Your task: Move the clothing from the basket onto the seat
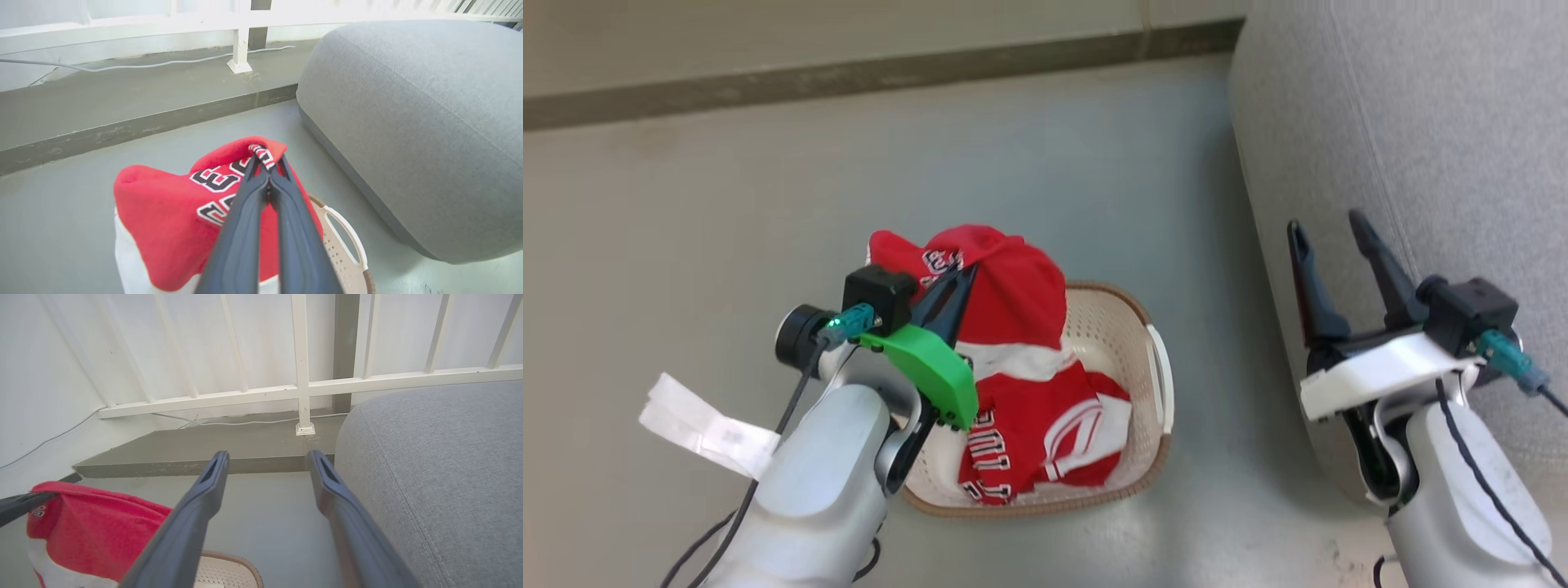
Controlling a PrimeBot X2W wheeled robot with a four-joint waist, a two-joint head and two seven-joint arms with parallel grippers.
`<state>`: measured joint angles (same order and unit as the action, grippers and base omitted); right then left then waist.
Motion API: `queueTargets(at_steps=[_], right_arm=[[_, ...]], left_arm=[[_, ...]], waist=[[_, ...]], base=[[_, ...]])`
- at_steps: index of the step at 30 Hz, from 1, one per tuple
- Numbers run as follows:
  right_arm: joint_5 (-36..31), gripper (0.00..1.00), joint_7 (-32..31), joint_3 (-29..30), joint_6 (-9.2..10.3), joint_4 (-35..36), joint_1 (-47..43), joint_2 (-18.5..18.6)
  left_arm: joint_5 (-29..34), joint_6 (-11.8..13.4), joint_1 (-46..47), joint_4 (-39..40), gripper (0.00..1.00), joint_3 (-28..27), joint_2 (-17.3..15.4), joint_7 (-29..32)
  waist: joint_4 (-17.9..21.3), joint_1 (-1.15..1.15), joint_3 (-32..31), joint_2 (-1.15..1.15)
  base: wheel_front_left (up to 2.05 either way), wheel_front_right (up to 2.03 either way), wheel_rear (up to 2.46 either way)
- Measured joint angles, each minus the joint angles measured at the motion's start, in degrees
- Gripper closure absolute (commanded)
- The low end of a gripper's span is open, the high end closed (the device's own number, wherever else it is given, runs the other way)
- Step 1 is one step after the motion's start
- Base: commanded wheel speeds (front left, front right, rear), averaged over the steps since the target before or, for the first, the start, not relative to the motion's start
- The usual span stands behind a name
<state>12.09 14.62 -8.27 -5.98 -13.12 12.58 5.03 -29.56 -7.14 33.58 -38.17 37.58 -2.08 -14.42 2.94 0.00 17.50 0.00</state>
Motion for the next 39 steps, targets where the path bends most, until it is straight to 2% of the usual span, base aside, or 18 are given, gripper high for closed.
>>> queueTargets(at_steps=[6,18,30,39], right_arm=[[0.0,0.0,0.0,-0.5,-0.05,-1.1,-2.1,-0.1],[0.0,0.0,0.0,-3.0,-0.53,-2.2,-5.5,-0.9],[0.7,0.0,0.0,-5.1,-0.55,-2.4,-9.8,-1.3],[1.3,0.0,0.0,-5.6,-0.55,-2.0,-11.5,-1.4]], left_arm=[[-1.9,0.0,-0.3,8.9,1.0,-2.6,0.0,0.0],[-1.9,0.0,-2.6,22.4,1.0,-2.0,-0.4,0.0],[-2.0,0.0,-9.9,26.9,1.0,1.3,-3.1,0.0],[-2.0,0.0,-13.2,29.3,1.0,1.3,-4.7,0.0]], waist=[[-1.4,0.0,-4.0,0.0],[-2.3,0.0,-10.4,0.0],[-1.5,0.0,-14.9,0.0],[-1.2,0.0,-17.2,0.0]], base=[[0.0,0.0,0.0],[0.0,0.0,0.0],[0.0,0.0,0.0],[0.0,0.0,0.0]])
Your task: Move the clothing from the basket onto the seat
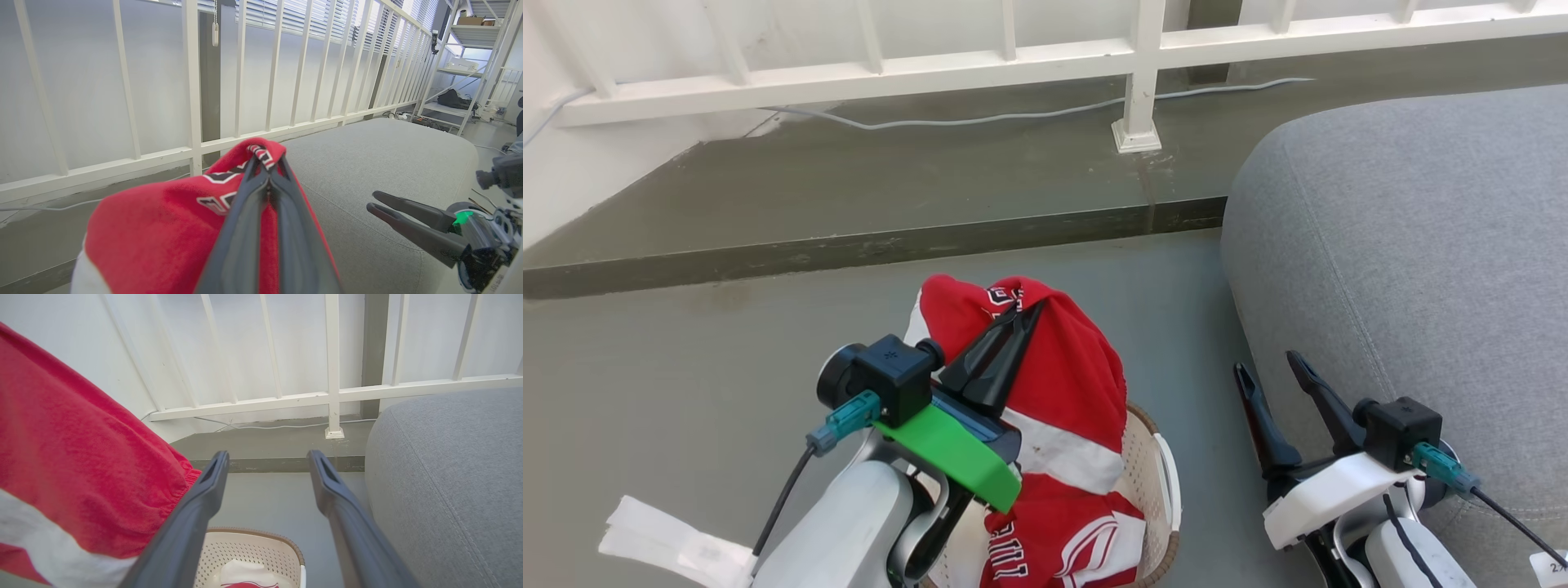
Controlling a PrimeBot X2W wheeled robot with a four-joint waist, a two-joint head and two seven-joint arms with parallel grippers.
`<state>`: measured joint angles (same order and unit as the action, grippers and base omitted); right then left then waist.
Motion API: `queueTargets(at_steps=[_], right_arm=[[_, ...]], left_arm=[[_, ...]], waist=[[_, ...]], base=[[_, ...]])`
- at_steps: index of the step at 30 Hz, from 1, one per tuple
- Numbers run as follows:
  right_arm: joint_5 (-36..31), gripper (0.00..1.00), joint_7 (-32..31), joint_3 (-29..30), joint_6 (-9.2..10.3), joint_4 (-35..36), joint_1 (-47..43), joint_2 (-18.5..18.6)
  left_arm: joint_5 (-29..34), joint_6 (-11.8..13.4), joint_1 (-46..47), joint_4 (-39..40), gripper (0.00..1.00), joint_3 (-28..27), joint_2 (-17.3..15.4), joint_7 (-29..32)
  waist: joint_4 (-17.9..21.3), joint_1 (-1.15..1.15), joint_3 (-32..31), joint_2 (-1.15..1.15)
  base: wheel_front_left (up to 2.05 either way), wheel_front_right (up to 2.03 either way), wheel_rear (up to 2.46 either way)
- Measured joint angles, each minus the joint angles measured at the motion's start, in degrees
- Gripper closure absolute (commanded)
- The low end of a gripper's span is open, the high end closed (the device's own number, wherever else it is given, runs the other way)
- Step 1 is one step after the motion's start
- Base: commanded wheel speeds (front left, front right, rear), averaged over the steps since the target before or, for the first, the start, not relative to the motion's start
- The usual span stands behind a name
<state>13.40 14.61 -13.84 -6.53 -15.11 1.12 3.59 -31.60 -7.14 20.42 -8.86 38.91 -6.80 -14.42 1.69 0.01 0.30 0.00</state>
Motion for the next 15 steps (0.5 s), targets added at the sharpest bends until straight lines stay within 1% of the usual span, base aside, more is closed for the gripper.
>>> queueTargets(at_steps=[7,11,15], right_arm=[[0.2,0.0,0.0,-0.1,0.0,0.6,-0.5,0.0],[0.2,0.0,0.0,-0.1,-0.01,0.9,-0.5,0.0],[0.2,0.0,0.0,-0.2,0.0,1.3,-0.5,0.0]], left_arm=[[-0.1,0.0,-1.1,2.1,1.0,-0.2,-0.5,0.0],[-0.1,0.0,-1.8,2.9,1.0,-0.3,-1.4,0.0],[-0.1,0.0,-2.0,4.1,1.0,-0.3,-1.4,0.0]], waist=[[0.3,0.0,-0.4,0.0],[0.4,0.0,-0.5,0.0],[0.4,0.0,-0.6,0.0]], base=[[0.0,0.0,0.0],[0.0,0.0,0.0],[0.0,0.0,0.0]])
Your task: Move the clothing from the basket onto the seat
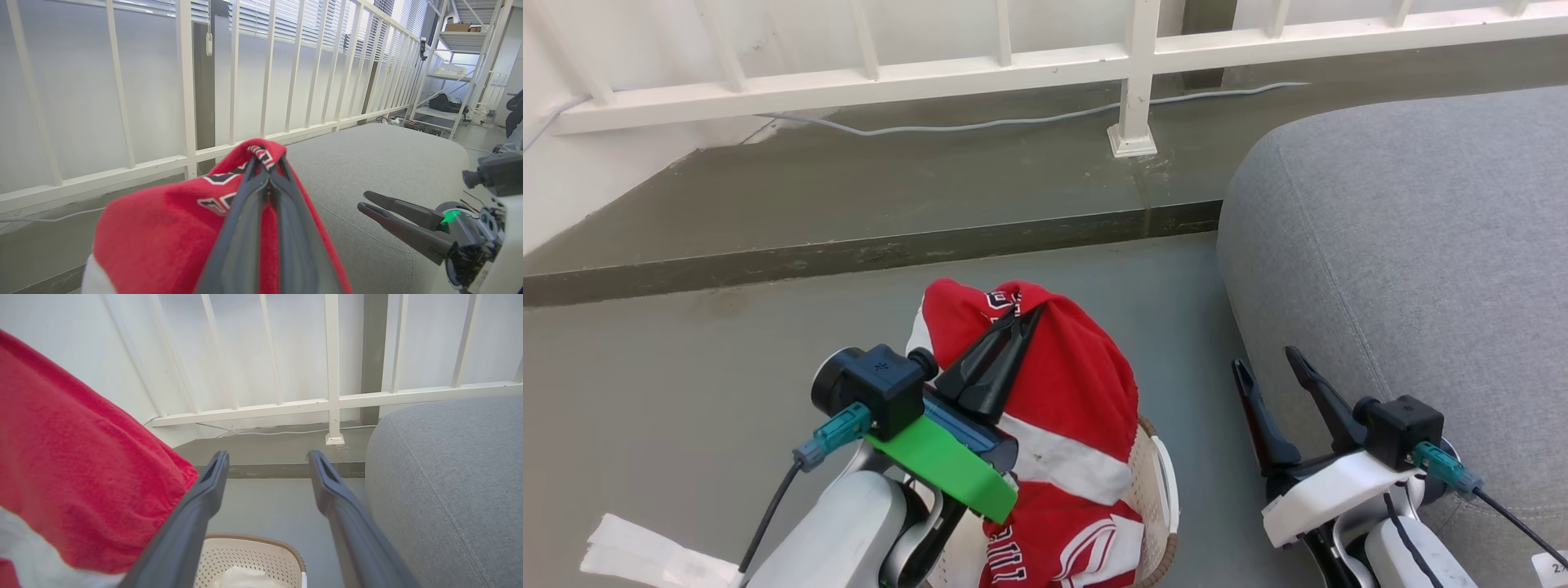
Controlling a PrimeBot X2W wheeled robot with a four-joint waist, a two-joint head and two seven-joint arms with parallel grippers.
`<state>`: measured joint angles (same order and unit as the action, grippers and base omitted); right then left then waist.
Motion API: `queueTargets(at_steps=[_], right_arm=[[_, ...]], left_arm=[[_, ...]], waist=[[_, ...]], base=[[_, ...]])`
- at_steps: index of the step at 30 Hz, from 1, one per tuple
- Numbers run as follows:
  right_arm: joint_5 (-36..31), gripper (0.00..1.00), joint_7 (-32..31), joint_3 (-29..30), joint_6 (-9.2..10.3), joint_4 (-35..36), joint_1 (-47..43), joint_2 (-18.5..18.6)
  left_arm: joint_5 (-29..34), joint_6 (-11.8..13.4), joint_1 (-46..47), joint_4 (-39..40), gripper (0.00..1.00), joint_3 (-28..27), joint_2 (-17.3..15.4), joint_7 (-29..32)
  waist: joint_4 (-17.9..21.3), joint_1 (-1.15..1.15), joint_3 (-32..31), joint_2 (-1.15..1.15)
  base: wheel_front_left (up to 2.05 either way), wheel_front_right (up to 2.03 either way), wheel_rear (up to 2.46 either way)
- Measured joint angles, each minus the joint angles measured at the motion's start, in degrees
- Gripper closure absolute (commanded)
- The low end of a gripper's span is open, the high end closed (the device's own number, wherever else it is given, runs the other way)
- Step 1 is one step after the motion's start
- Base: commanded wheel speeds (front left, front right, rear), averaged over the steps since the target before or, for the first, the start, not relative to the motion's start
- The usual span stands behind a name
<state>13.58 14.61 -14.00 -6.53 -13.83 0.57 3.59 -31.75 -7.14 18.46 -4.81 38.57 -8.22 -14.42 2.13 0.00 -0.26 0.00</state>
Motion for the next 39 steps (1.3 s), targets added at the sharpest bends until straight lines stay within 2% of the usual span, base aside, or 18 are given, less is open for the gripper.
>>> queueTargets(at_steps=[13,22,31,39], right_arm=[[0.1,0.0,0.0,-2.3,-0.01,6.9,0.2,-0.1],[1.8,0.0,0.0,-12.4,-0.53,13.3,1.7,-0.2],[4.9,0.0,-2.1,-21.7,-0.53,12.7,1.7,-0.1],[6.0,0.0,-2.3,-23.2,-0.53,9.4,3.8,-0.1]], left_arm=[[0.0,0.0,-1.0,2.1,1.0,0.0,-0.2,0.0],[0.0,0.0,-1.0,3.4,1.0,0.1,-0.2,0.0],[0.0,0.0,-0.9,4.1,1.0,0.8,0.4,0.3],[-0.4,0.0,-0.8,5.2,1.0,2.6,1.5,0.5]], waist=[[0.3,0.0,-0.1,0.0],[0.3,0.0,-0.1,0.0],[-0.5,0.0,-0.2,0.0],[-1.3,0.0,0.0,0.0]], base=[[0.0,0.0,0.0],[0.0,0.0,0.0],[0.0,0.0,0.0],[0.0,0.0,0.0]])
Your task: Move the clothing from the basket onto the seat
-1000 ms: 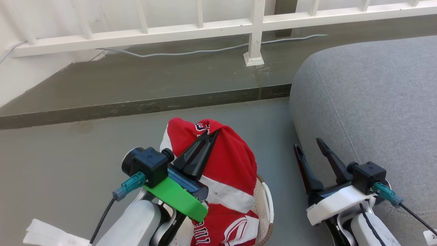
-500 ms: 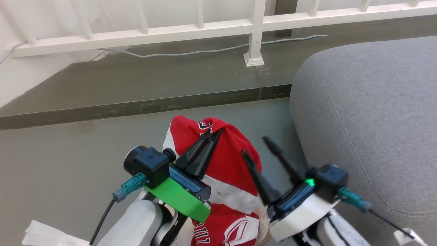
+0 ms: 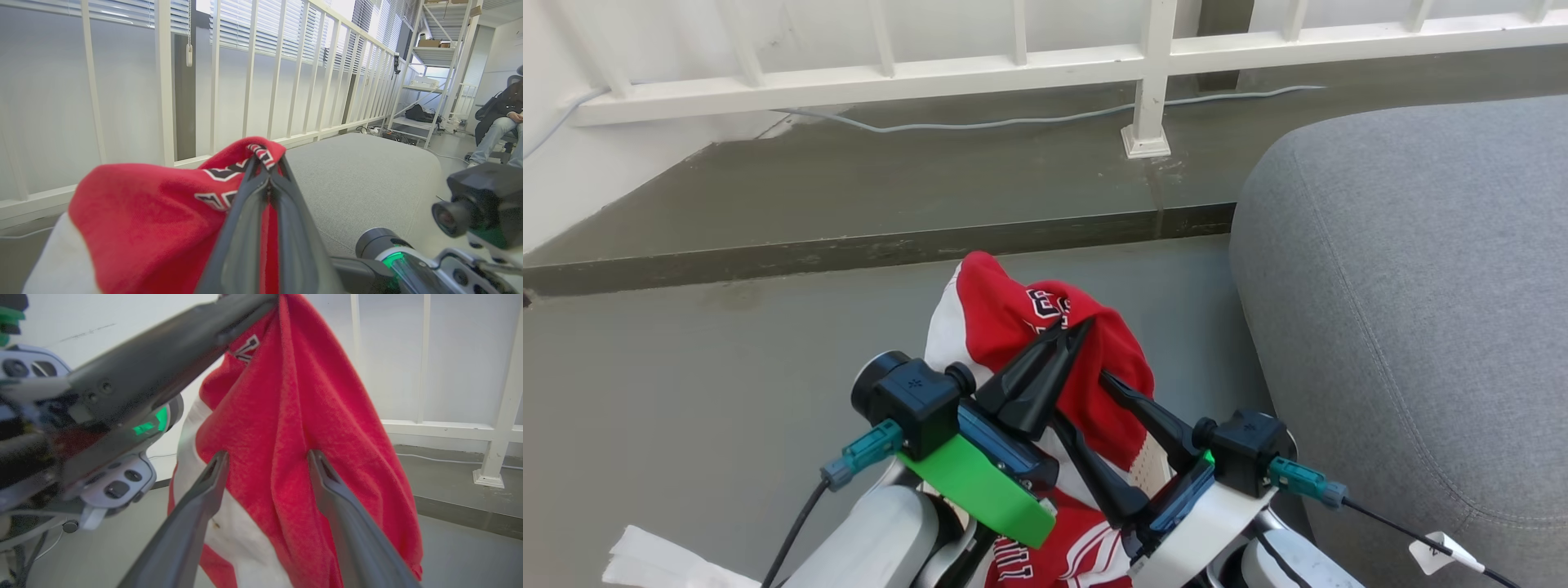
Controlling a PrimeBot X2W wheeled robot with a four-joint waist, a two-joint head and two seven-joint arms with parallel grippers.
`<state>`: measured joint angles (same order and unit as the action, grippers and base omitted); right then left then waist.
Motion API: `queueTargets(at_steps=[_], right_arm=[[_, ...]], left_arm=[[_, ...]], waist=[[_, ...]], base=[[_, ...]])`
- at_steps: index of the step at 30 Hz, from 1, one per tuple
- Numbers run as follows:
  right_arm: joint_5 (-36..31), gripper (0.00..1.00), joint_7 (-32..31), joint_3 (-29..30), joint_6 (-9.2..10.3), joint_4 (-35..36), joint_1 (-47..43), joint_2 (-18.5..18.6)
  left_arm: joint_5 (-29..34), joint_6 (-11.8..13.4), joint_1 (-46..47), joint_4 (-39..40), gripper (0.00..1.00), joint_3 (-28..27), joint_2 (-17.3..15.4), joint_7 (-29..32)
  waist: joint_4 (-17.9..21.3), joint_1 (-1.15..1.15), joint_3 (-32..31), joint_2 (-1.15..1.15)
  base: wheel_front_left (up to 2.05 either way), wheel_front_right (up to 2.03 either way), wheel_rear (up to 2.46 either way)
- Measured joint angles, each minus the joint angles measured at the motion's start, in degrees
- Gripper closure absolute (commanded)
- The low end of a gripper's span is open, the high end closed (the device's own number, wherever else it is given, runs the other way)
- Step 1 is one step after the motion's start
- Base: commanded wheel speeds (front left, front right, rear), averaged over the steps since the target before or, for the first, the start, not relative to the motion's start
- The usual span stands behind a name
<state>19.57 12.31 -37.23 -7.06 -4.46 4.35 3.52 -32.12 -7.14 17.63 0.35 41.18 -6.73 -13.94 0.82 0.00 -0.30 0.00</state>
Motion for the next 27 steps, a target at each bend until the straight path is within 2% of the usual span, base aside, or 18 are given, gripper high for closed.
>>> queueTargets(at_steps=[6,7,8,14,25,26,27], right_arm=[[0.7,0.0,0.0,-0.4,0.0,-3.1,2.0,0.0],[0.9,0.56,0.0,-0.6,0.0,-3.7,2.4,0.0],[1.2,1.0,0.0,-0.9,0.0,-4.3,2.9,0.0],[2.9,1.0,0.1,-2.3,0.0,-6.9,4.3,0.1],[6.4,1.0,0.8,-4.1,0.0,-8.3,7.5,0.0],[6.6,1.0,0.8,-4.2,0.0,-8.4,7.8,0.0],[6.6,1.0,0.8,-4.2,0.0,-8.4,7.8,0.0]], left_arm=[[0.0,0.0,0.0,0.3,1.0,1.4,0.0,0.4],[0.0,0.0,0.0,0.4,1.0,1.5,0.0,0.4],[0.0,0.0,0.0,0.5,1.0,1.6,0.0,0.4],[-0.2,0.0,0.1,0.7,1.0,3.3,0.2,1.2],[-0.2,0.0,0.6,0.9,1.0,3.1,-0.2,1.3],[-0.2,0.0,0.7,1.0,0.93,3.0,-0.3,1.3],[-0.2,0.0,0.7,1.0,0.7,3.0,-0.3,1.3]], waist=[[-0.2,0.0,0.2,0.0],[-0.2,0.0,0.2,0.0],[-0.2,0.0,0.3,0.0],[-0.7,0.0,0.4,0.0],[-0.7,0.0,0.4,0.0],[-0.5,0.0,0.4,0.0],[-0.5,0.0,0.4,0.0]], base=[[0.0,0.0,0.0],[0.0,0.0,0.0],[0.0,0.0,0.0],[0.0,0.0,0.0],[0.0,0.0,0.0],[0.0,0.0,0.0],[0.0,0.0,0.0]])
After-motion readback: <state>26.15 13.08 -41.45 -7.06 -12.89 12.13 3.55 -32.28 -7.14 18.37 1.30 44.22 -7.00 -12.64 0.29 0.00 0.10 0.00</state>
